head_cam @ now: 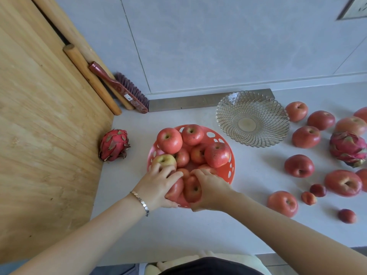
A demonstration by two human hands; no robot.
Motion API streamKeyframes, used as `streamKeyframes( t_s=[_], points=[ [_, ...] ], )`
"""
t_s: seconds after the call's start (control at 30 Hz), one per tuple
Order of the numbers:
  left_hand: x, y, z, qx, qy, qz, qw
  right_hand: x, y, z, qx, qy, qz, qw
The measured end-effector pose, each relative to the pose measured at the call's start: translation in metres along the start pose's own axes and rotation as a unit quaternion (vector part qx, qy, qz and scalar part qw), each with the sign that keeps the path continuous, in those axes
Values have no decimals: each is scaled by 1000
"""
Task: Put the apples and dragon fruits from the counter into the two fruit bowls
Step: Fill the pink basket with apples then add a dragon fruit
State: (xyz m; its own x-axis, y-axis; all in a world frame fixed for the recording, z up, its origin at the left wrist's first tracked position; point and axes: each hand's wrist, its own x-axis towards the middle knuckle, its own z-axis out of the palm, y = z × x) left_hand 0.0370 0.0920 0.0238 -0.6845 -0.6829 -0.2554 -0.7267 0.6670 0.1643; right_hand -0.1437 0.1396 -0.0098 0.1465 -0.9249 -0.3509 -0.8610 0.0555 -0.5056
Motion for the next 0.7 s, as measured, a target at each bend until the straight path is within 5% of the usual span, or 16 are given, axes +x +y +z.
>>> streamKeyframes(
  t_s=[0.23, 0.5, 0.7],
  points=[
    [14, 2, -15, 190, -47, 97, 976, -4, 12, -7, 3, -22, -39, 999],
    [4, 19, 7, 45, -9, -49, 998, -6, 6, 1, -81, -6, -25, 996],
    [11, 11, 7, 77, -16, -11, 997, -2, 8, -5, -135, -20, -87, 987]
  ],
)
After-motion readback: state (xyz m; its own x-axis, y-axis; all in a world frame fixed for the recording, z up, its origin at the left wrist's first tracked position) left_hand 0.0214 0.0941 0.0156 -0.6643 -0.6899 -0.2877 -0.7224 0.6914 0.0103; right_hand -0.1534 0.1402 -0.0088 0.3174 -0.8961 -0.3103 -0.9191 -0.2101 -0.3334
